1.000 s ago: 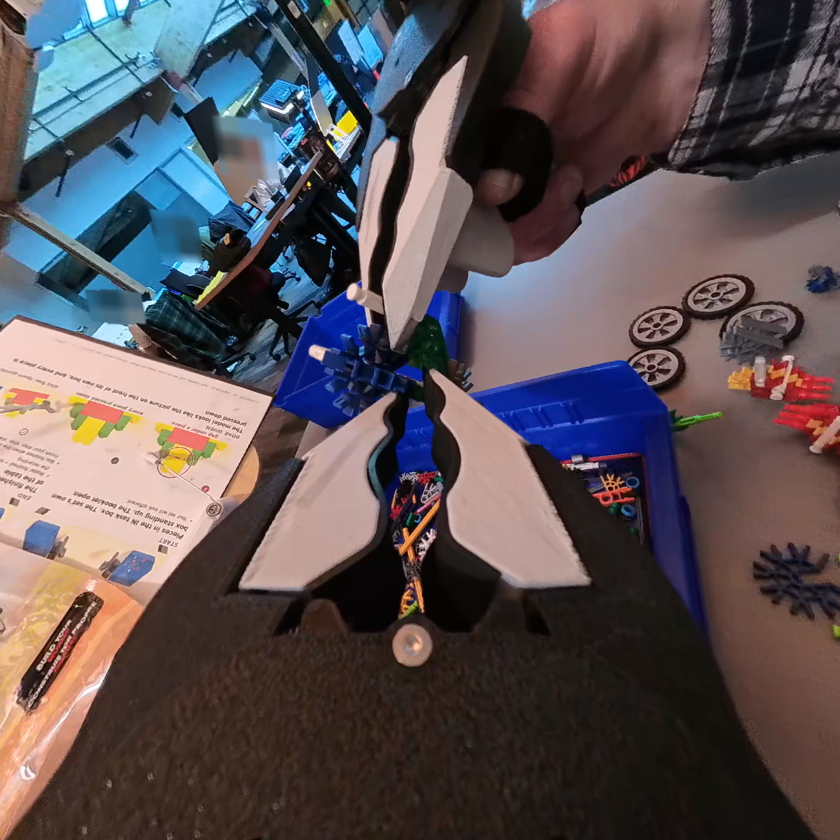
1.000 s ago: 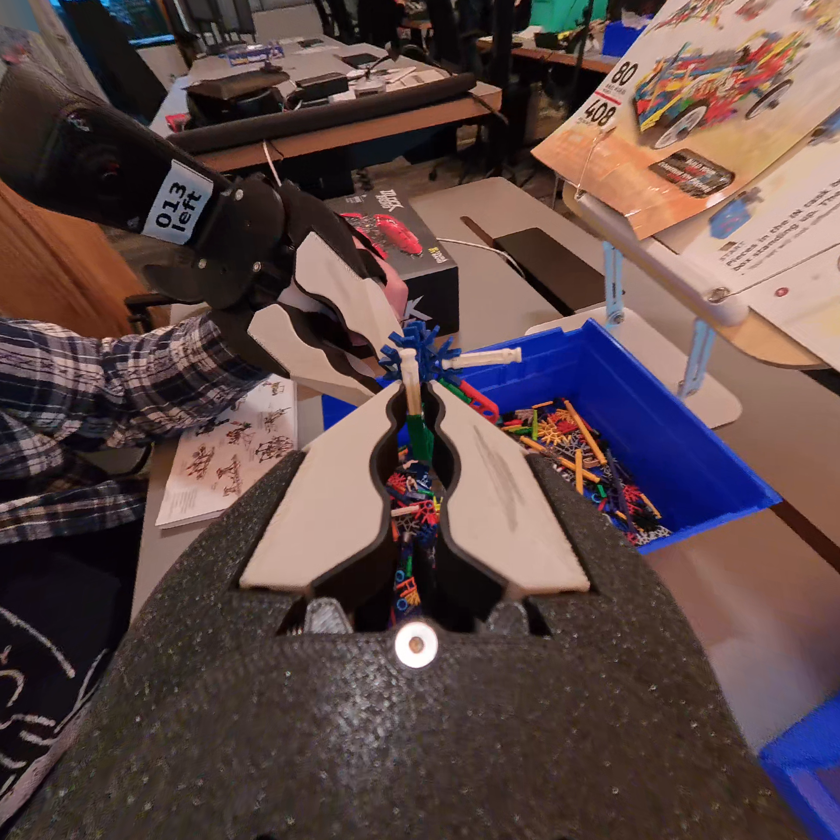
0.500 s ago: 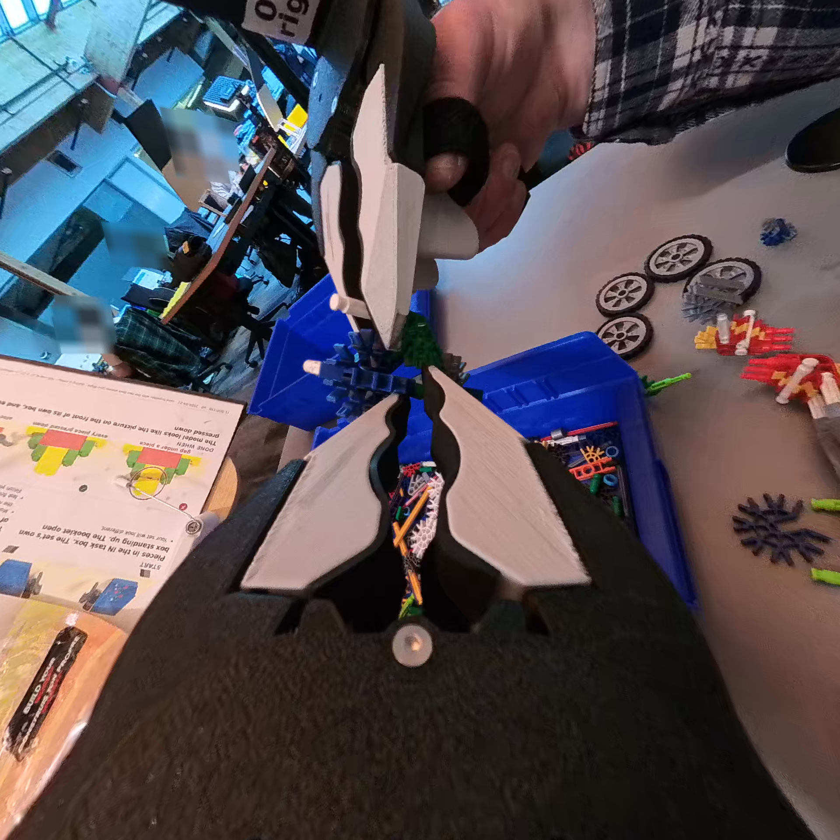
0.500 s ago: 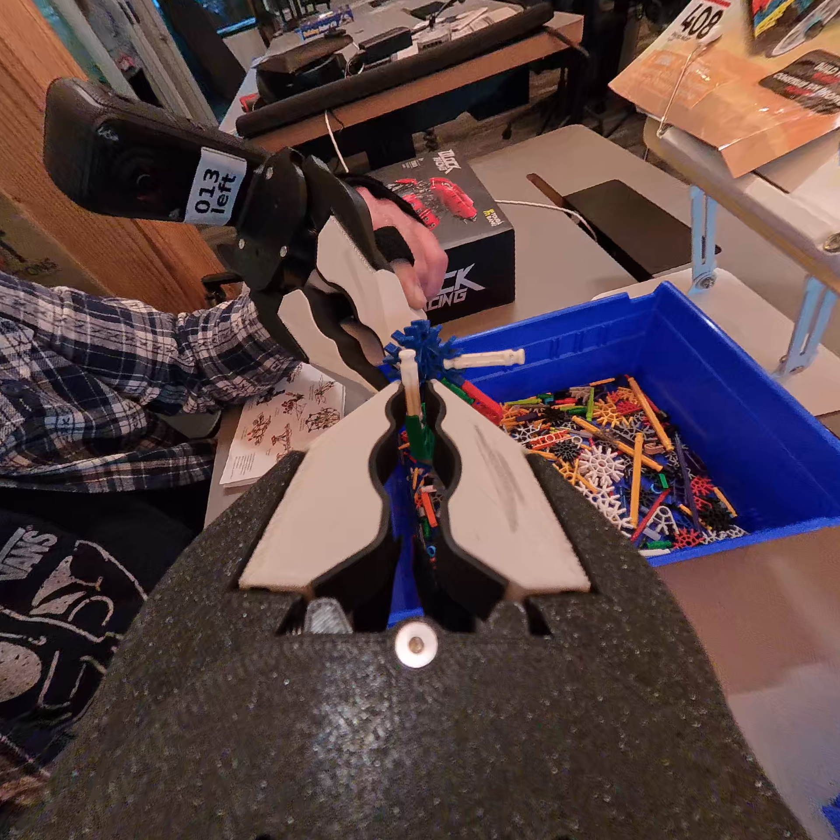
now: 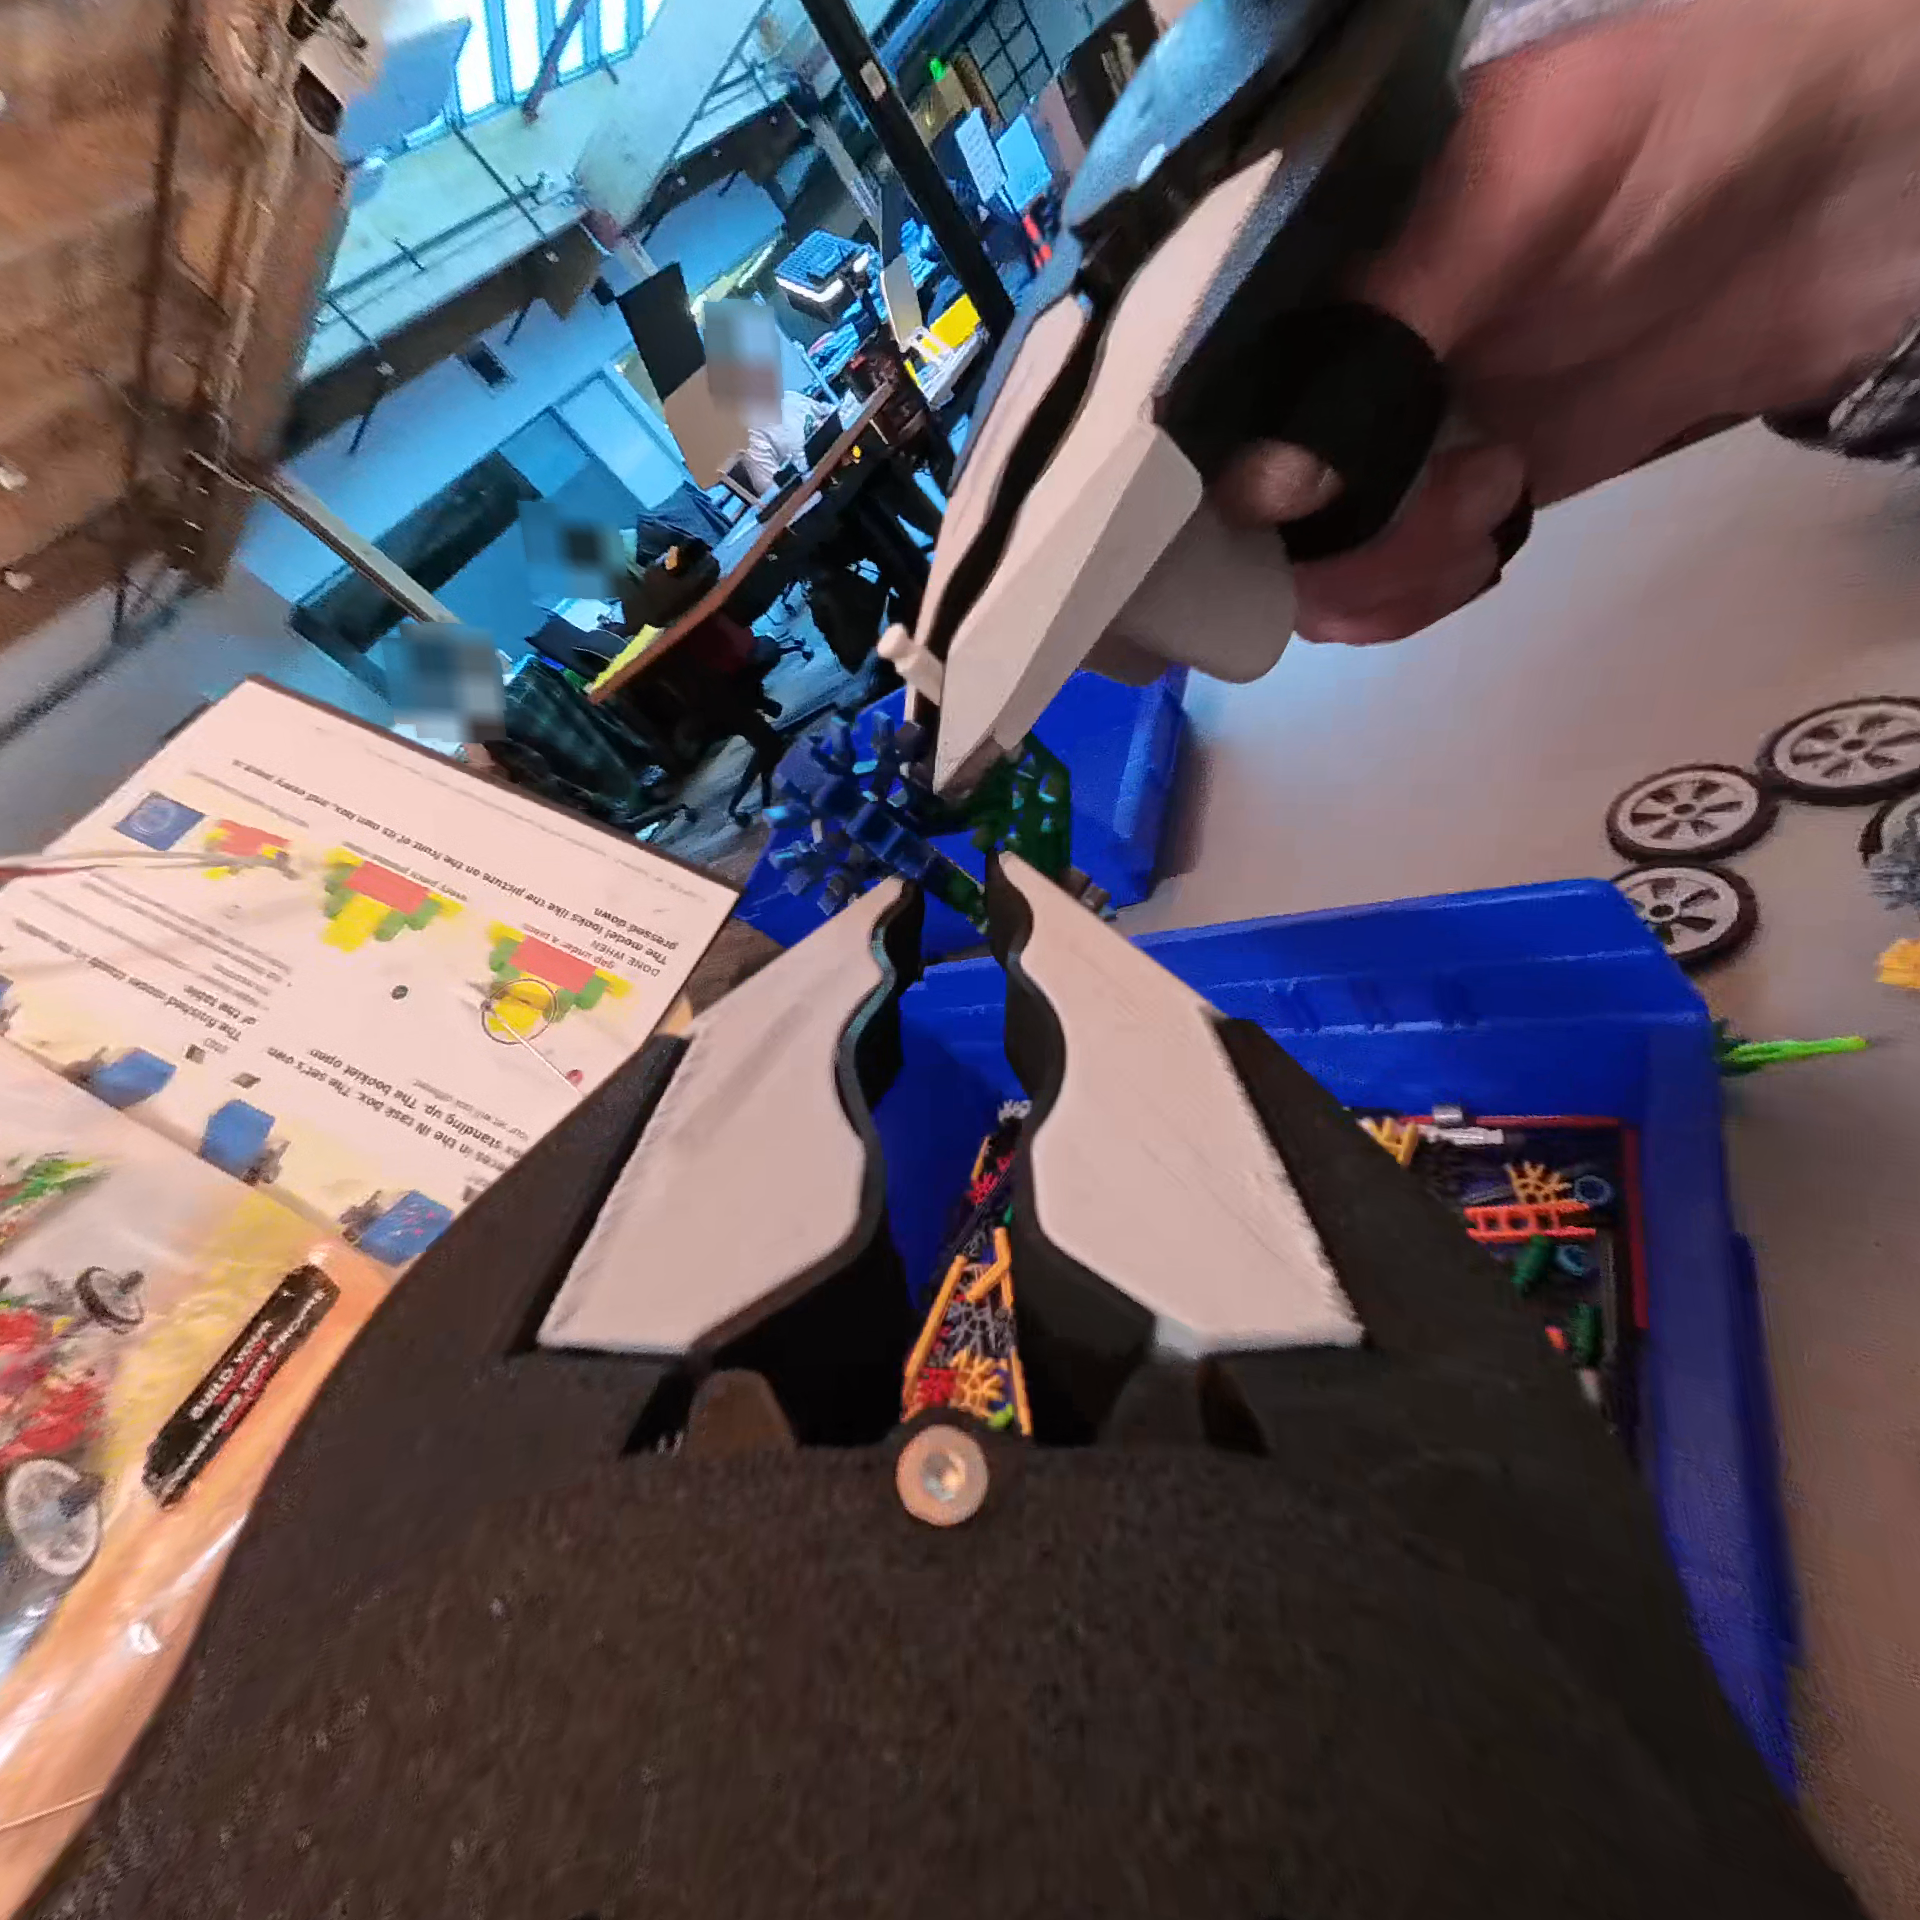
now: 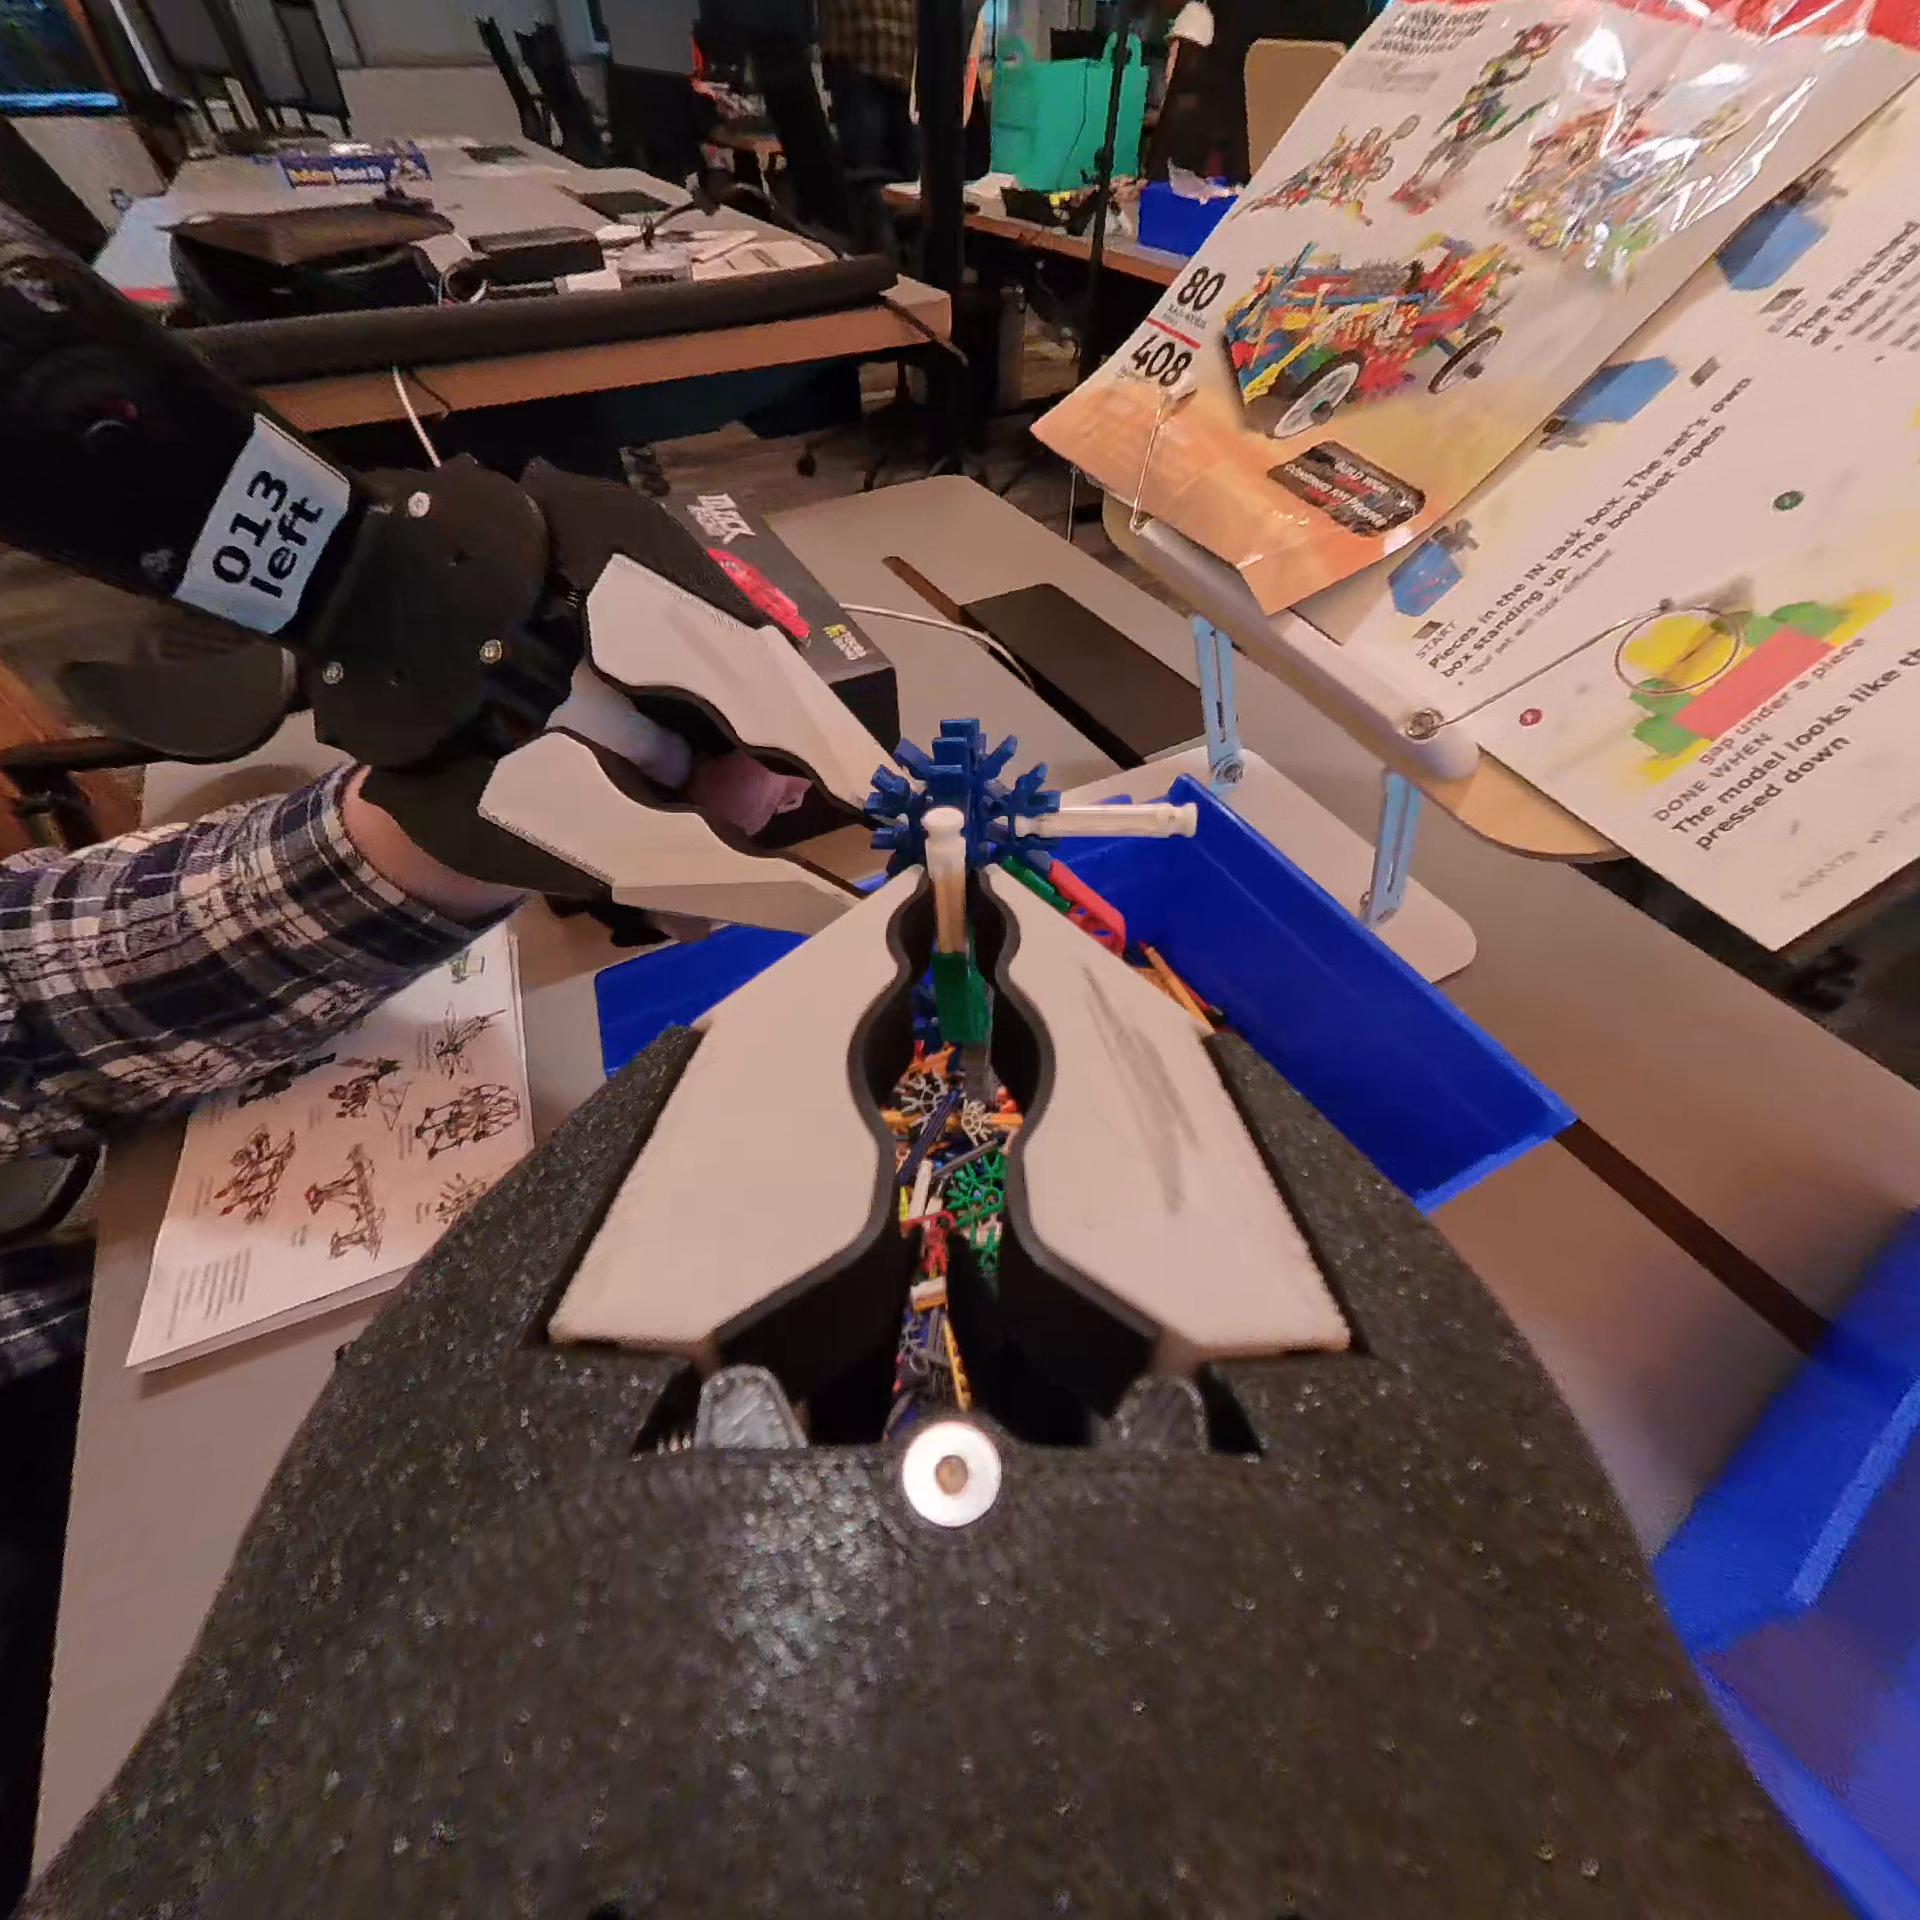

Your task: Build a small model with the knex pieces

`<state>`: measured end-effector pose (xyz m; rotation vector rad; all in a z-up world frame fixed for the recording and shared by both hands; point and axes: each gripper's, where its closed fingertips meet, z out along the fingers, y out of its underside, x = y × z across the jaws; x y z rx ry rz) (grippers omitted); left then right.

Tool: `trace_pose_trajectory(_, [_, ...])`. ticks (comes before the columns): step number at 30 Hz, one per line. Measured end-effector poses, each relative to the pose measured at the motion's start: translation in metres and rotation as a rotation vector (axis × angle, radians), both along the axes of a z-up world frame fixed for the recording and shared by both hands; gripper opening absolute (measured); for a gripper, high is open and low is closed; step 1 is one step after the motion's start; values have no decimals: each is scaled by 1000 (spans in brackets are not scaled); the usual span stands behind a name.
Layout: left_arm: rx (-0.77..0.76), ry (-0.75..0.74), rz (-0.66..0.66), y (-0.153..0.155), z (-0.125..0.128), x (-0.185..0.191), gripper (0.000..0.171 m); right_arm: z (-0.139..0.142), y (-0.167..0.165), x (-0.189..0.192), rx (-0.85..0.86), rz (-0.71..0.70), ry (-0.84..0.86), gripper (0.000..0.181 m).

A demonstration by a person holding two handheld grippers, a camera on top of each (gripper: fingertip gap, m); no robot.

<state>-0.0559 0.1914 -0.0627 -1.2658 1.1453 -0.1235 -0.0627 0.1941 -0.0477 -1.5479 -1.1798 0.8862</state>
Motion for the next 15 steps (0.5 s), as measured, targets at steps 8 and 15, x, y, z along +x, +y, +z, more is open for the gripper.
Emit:
trace_pose_trajectory(8, [1, 52, 2, -4, -1, 1, 31, -6, 5, 6, 2, -36, -70, 4])
trace_pose_trajectory(15, [90, 150, 67, 0, -3, -2, 74, -18, 0, 8, -13, -8, -150, 4])
